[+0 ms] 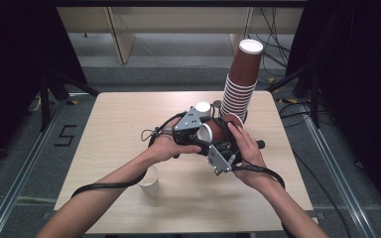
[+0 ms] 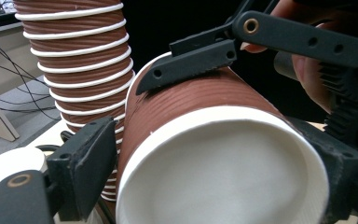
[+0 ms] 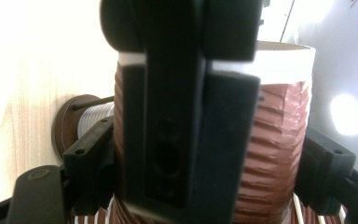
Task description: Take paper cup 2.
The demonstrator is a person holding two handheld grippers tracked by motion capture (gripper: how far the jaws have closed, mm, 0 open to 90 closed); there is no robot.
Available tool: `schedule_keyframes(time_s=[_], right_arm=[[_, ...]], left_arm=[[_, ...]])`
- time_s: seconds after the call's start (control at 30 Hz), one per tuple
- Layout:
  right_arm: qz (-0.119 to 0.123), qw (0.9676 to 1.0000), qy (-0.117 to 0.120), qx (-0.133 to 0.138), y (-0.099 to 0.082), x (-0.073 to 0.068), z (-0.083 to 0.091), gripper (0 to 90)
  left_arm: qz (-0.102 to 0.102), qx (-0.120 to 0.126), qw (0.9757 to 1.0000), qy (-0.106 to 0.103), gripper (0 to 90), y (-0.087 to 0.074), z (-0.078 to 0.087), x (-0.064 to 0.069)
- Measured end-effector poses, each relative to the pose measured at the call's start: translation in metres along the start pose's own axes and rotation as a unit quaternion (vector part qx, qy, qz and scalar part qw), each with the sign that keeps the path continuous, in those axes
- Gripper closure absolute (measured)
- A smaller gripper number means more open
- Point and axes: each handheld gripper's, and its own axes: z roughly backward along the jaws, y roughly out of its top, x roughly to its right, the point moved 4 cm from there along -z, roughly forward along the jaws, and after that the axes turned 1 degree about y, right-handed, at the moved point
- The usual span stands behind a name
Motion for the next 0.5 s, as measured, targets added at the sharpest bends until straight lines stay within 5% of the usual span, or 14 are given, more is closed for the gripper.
schedule_keyframes(time_s=[0.2, 0.5], right_arm=[[0.015, 0.9999, 0.001, 0.001, 0.001, 0.0015, -0.0008, 20.7], [0.005, 1.0, -0.002, 0.003, 0.0016, 0.0011, -0.0021, 20.7]], left_arm=[[0.0, -0.005, 1.0, 0.0, 14.6, -0.0004, 0.0002, -0.0009], [-0.004, 0.0, 1.0, 0.005, 16.6, 0.0017, -0.0014, 0.0003]])
